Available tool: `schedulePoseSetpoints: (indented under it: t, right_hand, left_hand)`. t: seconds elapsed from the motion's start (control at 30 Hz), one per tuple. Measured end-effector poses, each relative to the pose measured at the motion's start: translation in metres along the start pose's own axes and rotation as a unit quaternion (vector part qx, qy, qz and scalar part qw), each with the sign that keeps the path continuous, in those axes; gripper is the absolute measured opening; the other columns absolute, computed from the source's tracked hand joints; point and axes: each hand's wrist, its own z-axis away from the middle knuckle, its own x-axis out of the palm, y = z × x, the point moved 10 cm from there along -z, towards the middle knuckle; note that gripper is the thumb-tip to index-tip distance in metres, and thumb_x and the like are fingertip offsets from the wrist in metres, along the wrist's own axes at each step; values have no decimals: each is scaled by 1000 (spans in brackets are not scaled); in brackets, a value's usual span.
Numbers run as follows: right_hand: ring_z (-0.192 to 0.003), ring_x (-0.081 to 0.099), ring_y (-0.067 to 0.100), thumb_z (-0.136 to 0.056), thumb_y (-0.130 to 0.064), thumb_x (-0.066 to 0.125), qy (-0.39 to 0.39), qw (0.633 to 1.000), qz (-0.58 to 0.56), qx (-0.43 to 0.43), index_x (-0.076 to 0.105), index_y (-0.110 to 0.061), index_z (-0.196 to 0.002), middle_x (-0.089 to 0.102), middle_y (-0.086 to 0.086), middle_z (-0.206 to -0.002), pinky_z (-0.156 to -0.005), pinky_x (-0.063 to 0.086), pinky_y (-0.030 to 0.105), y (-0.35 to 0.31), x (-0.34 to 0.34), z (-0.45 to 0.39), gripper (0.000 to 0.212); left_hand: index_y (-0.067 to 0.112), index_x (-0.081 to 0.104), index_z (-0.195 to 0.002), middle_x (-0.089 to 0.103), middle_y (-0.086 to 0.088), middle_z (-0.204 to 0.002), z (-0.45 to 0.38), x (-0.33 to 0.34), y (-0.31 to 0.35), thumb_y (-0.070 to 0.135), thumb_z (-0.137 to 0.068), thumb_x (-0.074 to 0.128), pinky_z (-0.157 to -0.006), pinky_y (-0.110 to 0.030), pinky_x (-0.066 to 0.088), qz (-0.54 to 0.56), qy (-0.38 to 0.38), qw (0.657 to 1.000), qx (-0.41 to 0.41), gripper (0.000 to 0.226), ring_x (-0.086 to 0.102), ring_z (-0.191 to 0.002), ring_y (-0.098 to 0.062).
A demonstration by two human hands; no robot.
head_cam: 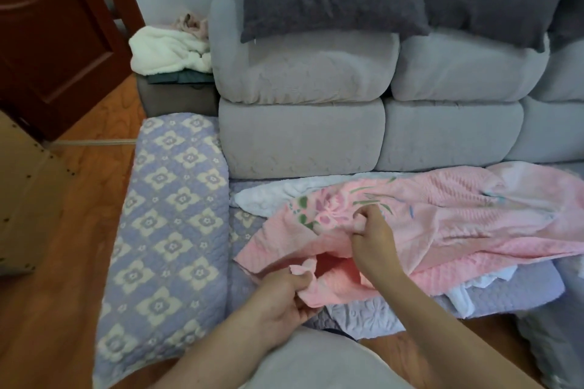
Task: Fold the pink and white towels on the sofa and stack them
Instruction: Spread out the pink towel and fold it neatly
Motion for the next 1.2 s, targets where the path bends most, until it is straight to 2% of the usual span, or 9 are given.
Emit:
schedulePoseSetpoints:
  t: [0.2,0.3,0.4,0.5,0.6,0.77,0.9,1.03,1.2]
  right_hand:
    - [-110,57,29,-91,6,43,110,985,35,125,61,-13,-121,58,12,-121,-83,42,32,70,-27,-3,40]
    - [-95,67,27,-102,-13,47,73,890,-334,303,56,-14,-130,69,12,-112,-67,53,33,100,-10,-2,29]
    - [-72,68,29,-101,-14,56,-121,794,-524,284,43,-9,-137,70,23,-102,-44,41,24,47,22,3,39]
    - [-76,65,20,-86,12,59,-202,886,-383,163,53,-21,-128,64,12,-101,-61,54,33,-5,29,16,54]
    - [-68,59,0,-81,15,51,-207,953,-210,70,55,-26,-114,58,4,-96,-63,50,20,-38,30,37,53]
    - [-59,52,3,-76,16,48,-226,959,-172,-2,52,-27,-106,53,2,-84,-53,46,22,-52,36,63,52]
    - [-78,54,3,-77,2,63,-187,976,-76,-87,48,-43,-116,54,-7,-97,-69,45,16,-45,40,57,61]
    - [-97,47,7,-67,3,53,-120,982,-21,-145,47,-24,-137,45,-7,-104,-84,39,14,-32,22,35,75]
    - [-95,54,7,-79,-6,54,-141,979,97,-114,60,-23,-127,56,-8,-105,-83,44,23,-2,20,39,52]
  left_hand:
    - [15,69,-120,74,-12,-114,-6,-4,-9,-1,-96,53,-76,-37,55,-17,15,1000,5,33,69,-92,-24]
    - [14,65,-121,73,-14,-116,-11,-9,-7,1,-92,58,-80,-41,58,-62,48,996,41,33,70,-97,-25]
    - [37,50,-124,64,2,-119,-1,-10,31,12,-87,63,-85,-43,59,-228,117,952,170,47,66,-100,-17]
    - [31,74,-102,73,-3,-105,7,21,40,5,-93,56,-78,-44,57,-245,53,950,187,33,66,-88,-23]
    - [10,77,-92,74,-14,-92,8,33,16,15,-96,55,-73,-39,56,-22,30,997,74,23,67,-83,-28]
    - [10,73,-100,72,-12,-94,5,32,-2,30,-95,57,-75,-35,54,25,21,999,-28,26,68,-84,-23]
    - [8,68,-101,72,-11,-84,2,22,7,16,-98,53,-64,-31,54,53,70,996,15,17,68,-69,-19]
    - [4,64,-113,74,-13,-85,5,6,27,25,-104,51,-66,-33,53,62,102,990,70,26,66,-69,-20]
    - [1,64,-117,71,-15,-92,7,3,34,27,-102,55,-60,-32,52,61,82,992,74,32,64,-68,-19]
